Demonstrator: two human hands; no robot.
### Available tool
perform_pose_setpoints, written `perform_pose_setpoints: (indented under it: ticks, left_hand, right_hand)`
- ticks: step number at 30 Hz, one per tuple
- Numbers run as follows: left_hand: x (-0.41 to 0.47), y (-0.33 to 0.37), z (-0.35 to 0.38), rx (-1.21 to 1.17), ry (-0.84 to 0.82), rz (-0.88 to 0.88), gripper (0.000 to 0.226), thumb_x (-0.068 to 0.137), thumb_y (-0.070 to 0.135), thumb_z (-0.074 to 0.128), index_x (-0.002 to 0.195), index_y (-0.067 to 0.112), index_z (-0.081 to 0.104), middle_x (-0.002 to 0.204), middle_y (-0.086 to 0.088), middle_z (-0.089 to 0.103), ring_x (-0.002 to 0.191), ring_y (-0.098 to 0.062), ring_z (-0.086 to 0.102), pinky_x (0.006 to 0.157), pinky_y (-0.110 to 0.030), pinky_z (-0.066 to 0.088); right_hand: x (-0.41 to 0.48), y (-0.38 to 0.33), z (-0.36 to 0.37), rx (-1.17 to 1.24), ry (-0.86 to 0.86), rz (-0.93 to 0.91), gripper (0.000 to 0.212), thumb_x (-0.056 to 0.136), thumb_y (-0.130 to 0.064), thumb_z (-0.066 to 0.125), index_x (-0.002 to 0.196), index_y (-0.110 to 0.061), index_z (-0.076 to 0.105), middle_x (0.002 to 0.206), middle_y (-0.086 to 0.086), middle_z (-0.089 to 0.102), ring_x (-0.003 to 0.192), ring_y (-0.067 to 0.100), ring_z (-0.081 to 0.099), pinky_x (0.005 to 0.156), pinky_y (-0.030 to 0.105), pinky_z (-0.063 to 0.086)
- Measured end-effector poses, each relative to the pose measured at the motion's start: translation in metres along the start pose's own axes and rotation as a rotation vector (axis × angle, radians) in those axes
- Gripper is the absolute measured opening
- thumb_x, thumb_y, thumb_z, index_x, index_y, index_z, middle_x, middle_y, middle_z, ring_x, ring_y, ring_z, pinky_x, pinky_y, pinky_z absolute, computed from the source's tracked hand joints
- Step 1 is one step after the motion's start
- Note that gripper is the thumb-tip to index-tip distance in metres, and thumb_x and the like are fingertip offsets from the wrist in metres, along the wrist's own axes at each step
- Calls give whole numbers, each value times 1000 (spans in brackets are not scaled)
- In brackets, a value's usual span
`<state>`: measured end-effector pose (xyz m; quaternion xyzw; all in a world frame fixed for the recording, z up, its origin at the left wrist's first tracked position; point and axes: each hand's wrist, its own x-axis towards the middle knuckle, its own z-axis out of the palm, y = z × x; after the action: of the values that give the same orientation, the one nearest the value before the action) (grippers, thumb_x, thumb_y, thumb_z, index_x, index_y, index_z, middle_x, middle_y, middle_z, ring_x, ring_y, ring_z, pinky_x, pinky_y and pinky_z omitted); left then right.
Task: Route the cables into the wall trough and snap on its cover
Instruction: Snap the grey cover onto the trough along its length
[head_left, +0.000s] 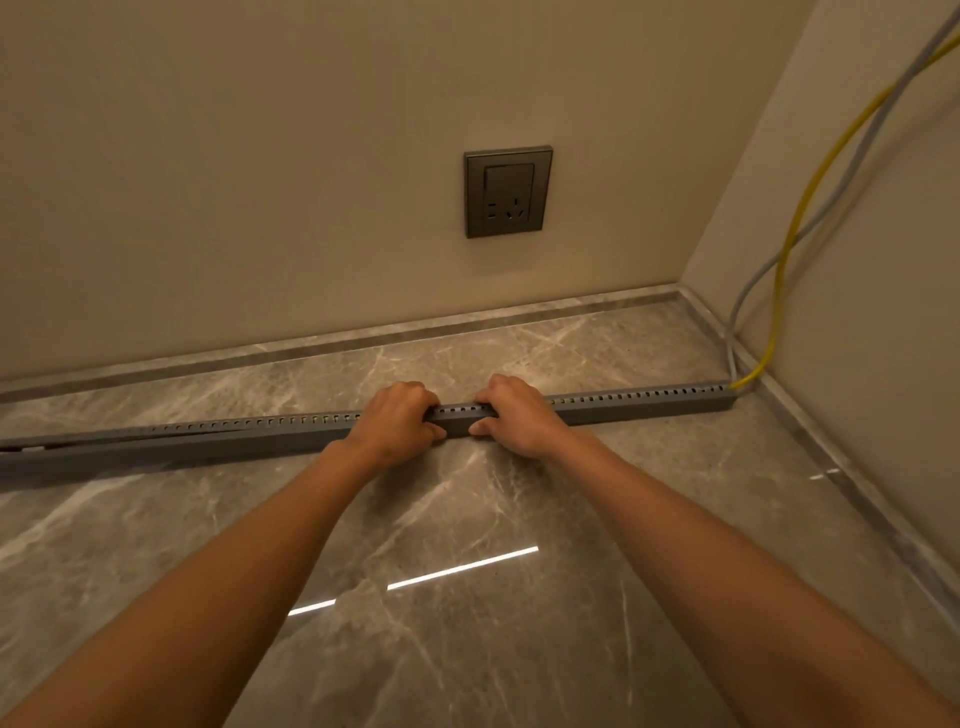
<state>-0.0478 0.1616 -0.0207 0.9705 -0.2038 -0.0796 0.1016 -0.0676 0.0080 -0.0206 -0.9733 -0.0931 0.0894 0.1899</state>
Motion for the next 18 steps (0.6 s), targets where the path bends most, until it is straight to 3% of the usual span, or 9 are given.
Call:
perform_pose_setpoints:
  ticks: [7,11,18]
  left_hand:
    - [-13,-29,-9,-69,-69,-67,37,83,22,67,117,9,58,117,-13,58,106,-27,53,87,-33,44]
    - [-23,-55,-19,1,-119,-124,36,82,21,68,115,9,57,118,-13,58,106,-27,54,87,-35,45]
    - [-27,-59,-14,87,-71,-54,30,87,18,58,114,6,52,119,-14,56,107,-28,53,89,-36,43]
  right_hand:
    - [10,-15,7,-131,-30,-3,42,84,-36,64,114,-7,57,121,14,55,112,31,49,94,40,42]
    - [19,-40,18,-96,-42,-63,43,86,-31,63,119,-6,53,126,15,51,117,31,45,98,42,40]
    - [27,-61,34,-120,5,-108,42,88,-28,60,122,-5,50,126,14,50,116,30,45,98,41,39]
